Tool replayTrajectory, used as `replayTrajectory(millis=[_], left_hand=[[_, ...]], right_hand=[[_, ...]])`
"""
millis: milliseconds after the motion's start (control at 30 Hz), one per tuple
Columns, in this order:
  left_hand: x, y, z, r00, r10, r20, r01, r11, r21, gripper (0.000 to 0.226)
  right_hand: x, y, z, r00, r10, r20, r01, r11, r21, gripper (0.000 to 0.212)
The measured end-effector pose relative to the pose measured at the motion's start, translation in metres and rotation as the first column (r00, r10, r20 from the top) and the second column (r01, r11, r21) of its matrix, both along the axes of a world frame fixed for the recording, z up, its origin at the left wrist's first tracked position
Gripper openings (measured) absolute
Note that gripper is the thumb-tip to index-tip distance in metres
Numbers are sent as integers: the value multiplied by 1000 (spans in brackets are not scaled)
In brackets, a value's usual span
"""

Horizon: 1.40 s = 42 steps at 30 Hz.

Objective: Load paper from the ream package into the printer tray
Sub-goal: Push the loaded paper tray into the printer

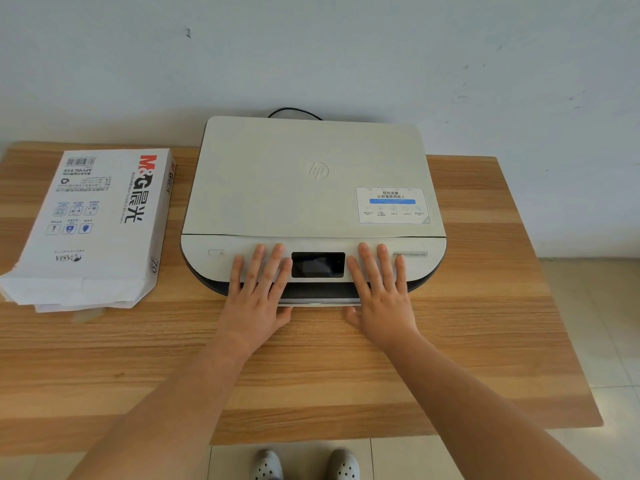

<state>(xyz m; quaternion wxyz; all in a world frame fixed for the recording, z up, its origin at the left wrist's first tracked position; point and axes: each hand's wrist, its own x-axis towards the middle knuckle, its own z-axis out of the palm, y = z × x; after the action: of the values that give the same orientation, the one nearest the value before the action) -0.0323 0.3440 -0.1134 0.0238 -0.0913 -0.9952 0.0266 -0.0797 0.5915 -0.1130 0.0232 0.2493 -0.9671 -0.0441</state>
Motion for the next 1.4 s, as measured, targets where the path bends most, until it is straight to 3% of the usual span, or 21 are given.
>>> replayTrajectory(millis=[733,1100,1300,1400], left_hand=[[-5,5,-15,997,-3,-71,2,1000,-11,107],[1,17,13,987,100,127,-89,992,-84,102],[11,22,43,965,131,226,-130,991,-18,96],[10,23,66,935,132,329,-146,989,17,90]], right_hand=[[-6,-2,-24,981,23,-194,-35,998,-59,102],[5,-10,5,998,-60,32,59,998,28,100],[13,-9,35,983,-85,165,72,994,81,101],[14,-9,60,958,-69,279,68,998,13,92]])
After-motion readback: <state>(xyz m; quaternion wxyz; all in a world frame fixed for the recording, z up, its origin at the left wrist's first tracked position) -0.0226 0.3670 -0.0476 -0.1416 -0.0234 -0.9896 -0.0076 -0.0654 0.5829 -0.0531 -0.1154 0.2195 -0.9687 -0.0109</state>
